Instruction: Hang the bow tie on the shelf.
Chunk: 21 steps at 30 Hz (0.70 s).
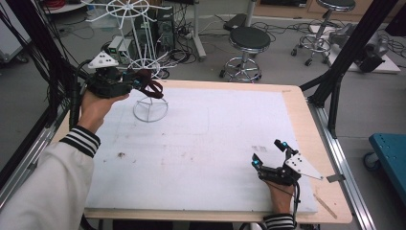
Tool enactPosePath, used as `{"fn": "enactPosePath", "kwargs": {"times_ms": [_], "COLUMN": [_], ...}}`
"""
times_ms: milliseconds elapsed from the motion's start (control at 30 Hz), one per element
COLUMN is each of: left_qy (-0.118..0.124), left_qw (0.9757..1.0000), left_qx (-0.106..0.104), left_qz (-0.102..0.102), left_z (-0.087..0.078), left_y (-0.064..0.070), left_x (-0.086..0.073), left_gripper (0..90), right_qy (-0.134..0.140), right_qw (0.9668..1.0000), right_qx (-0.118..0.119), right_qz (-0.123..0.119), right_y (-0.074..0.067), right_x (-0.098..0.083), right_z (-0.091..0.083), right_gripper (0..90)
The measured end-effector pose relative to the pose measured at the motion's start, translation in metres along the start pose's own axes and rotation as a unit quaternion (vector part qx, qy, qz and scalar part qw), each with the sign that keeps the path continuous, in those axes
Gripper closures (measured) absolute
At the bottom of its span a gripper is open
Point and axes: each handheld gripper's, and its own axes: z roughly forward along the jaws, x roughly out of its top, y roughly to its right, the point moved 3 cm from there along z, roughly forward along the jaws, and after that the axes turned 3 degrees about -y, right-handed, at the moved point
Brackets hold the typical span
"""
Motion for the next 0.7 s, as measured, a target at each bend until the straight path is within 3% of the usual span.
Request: {"fn": "enactPosePath", "kwargs": {"times_ms": [400, 533, 633, 700], "left_qy": [-0.008, -0.012, -0.01, -0.006], "left_qw": [0.9999, 0.9997, 0.9998, 0.9998], "left_qx": [0.011, 0.022, 0.014, 0.02], "left_qz": [-0.005, -0.002, -0.005, -0.003], "left_z": [0.0032, 0.0027, 0.0022, 0.0016], "left_y": [-0.0004, 0.0001, 0.0012, 0.0008], "left_x": [-0.0004, -0.0005, -0.0002, 0.0006], "left_gripper": [65.7, 60.5, 55.8, 52.7], "right_qy": [-0.002, -0.002, -0.002, -0.002], "right_qw": [1.0, 1.0, 1.0, 1.0], "right_qx": [0.0, 0.0, 0.0, 0.0], "right_qz": [0.001, 0.001, 0.001, 0.001], "right_y": [-0.0001, -0.0003, -0.0003, -0.0002], "right_x": [-0.0001, -0.0001, -0.0001, 0.0], "right_z": [-0.0003, -0.0003, -0.0003, -0.0003], "right_gripper": [1.9, 1.9, 1.9, 1.9]}}
